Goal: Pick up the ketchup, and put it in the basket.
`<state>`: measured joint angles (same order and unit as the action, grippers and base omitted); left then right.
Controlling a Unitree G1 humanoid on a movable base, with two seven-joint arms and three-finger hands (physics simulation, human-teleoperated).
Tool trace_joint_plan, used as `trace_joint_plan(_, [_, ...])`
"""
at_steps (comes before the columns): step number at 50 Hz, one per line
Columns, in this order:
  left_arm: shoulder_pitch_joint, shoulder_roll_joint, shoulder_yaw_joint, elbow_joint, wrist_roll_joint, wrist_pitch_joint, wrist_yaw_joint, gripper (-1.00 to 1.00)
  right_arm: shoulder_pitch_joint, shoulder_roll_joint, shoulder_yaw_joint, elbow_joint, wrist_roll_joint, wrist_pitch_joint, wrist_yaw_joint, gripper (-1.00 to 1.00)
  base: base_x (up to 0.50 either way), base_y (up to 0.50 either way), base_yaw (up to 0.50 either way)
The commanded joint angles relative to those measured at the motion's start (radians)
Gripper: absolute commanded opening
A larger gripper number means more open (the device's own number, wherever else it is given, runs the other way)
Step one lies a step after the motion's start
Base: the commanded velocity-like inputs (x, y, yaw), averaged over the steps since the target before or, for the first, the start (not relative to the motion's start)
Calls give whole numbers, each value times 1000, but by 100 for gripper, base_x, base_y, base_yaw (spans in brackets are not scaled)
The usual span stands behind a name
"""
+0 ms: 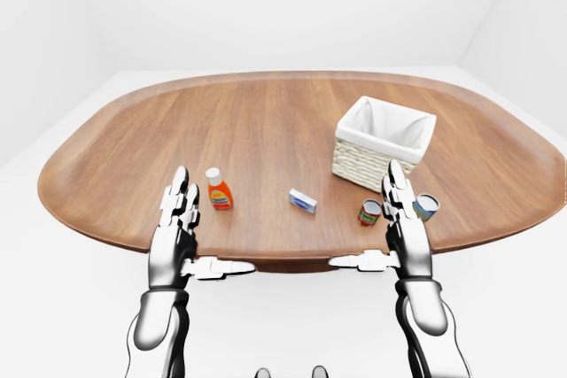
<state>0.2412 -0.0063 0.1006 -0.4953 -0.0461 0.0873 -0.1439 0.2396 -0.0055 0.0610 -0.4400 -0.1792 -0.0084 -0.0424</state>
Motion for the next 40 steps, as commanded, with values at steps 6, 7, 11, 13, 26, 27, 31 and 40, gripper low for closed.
trace_joint_plan(6, [12,0,-5,-3,15,0,0,100,13,1,2,-18,-5,-5,0,100,50,0,0])
trace_joint_plan(7, [12,0,-4,-3,15,0,-1,100,14,1,2,-19,-6,-4,0,100,50,0,0])
trace_joint_plan(11, [6,0,1,1,12,0,-2,100,12,1,1,-22,-6,-2,-2,100,50,0,0])
trace_joint_plan(13, [4,0,1,4,13,0,-2,100,12,0,1,-22,-6,-2,-2,100,50,0,0])
trace_joint_plan(26, [5,-1,1,6,16,0,-3,100,15,-1,4,-21,-10,-11,-2,100,50,0,0])
trace_joint_plan(27, [4,-1,2,6,16,0,-3,100,16,-1,5,-22,-11,-10,-2,100,50,0,0])
trace_joint_plan(31, [5,0,1,5,16,0,-3,100,13,-1,3,-15,-12,-16,-2,100,50,0,0])
trace_joint_plan(40, [5,0,3,0,16,0,-5,100,10,0,5,-12,-13,-15,0,100,50,0,0])
